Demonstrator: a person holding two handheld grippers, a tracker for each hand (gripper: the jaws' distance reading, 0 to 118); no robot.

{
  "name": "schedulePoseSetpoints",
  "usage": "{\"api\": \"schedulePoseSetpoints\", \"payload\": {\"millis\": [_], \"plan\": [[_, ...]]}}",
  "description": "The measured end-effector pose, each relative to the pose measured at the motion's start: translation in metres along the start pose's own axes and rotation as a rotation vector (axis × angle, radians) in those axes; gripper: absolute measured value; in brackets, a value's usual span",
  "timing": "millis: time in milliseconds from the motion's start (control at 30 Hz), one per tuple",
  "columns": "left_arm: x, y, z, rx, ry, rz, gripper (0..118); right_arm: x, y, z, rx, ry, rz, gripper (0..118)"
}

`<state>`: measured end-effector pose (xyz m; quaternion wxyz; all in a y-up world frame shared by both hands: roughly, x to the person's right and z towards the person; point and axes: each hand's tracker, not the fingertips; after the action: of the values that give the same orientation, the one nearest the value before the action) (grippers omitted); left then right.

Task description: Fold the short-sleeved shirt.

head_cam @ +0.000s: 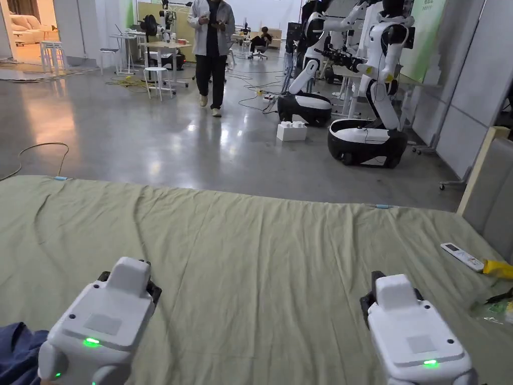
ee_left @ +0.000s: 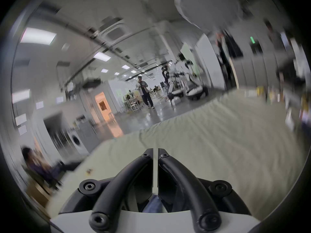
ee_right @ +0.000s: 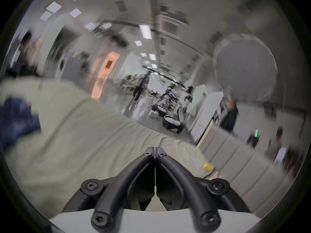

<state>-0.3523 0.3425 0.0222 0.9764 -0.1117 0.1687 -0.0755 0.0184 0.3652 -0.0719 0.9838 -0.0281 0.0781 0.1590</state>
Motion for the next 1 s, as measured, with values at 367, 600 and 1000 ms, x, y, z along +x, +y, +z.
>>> {"api": "schedulePoseSetpoints", "payload": {"millis": [367,600,1000], "plan": [[-0.015,0.003,0.006,0.054,-0.012,0.379,5,0.003,-0.021,-0.002,-0.066,-0.041,-0.42,1],[-0.027,-0.004,0.016,-0.026,-0.014,0.285,5,-0.008,-0.016,0.003,-0.039,-0.02,-0.3,1],[-0.126,-0.088,0.042,-0.469,0.025,0.255,5,-0.042,-0.029,0.005,-0.097,0.078,-0.321,1]]}}
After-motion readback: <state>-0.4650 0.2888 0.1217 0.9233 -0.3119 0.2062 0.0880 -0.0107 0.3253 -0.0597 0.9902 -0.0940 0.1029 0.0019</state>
